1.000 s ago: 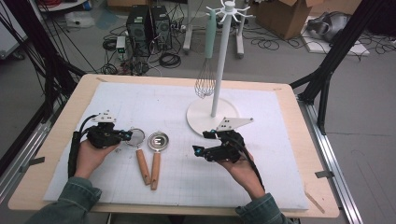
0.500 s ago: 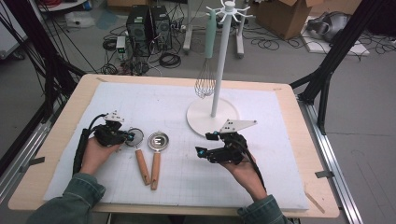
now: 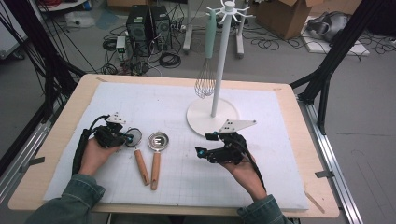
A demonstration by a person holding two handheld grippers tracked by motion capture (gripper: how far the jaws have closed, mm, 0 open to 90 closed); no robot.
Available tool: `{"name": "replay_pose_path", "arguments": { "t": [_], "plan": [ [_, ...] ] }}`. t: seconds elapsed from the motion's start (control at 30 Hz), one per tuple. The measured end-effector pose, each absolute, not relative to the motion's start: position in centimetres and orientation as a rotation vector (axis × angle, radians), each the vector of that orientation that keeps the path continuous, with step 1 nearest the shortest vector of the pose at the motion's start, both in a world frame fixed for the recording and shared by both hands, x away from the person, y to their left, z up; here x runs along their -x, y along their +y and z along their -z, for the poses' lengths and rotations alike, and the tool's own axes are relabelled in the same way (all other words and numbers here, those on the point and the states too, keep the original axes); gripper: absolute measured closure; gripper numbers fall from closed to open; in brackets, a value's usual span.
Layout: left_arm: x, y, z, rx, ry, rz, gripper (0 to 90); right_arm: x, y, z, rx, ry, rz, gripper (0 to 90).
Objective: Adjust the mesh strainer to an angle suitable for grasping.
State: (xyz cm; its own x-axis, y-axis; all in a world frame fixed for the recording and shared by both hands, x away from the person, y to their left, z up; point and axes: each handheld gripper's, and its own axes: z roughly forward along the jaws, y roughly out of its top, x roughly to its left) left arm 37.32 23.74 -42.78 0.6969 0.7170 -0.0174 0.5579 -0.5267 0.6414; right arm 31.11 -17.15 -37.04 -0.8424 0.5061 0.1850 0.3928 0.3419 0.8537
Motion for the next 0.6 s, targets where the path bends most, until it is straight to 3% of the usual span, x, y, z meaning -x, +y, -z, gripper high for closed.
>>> {"name": "replay_pose_path", "arguments": {
  "t": [0.6],
  "plan": [
    [-36.1,24.1,42.4,-2.322,0.98,-0.377,89.6,-31.3,-17.1,37.1,-0.835,2.484,-1.539,29.8]
  ]
}}
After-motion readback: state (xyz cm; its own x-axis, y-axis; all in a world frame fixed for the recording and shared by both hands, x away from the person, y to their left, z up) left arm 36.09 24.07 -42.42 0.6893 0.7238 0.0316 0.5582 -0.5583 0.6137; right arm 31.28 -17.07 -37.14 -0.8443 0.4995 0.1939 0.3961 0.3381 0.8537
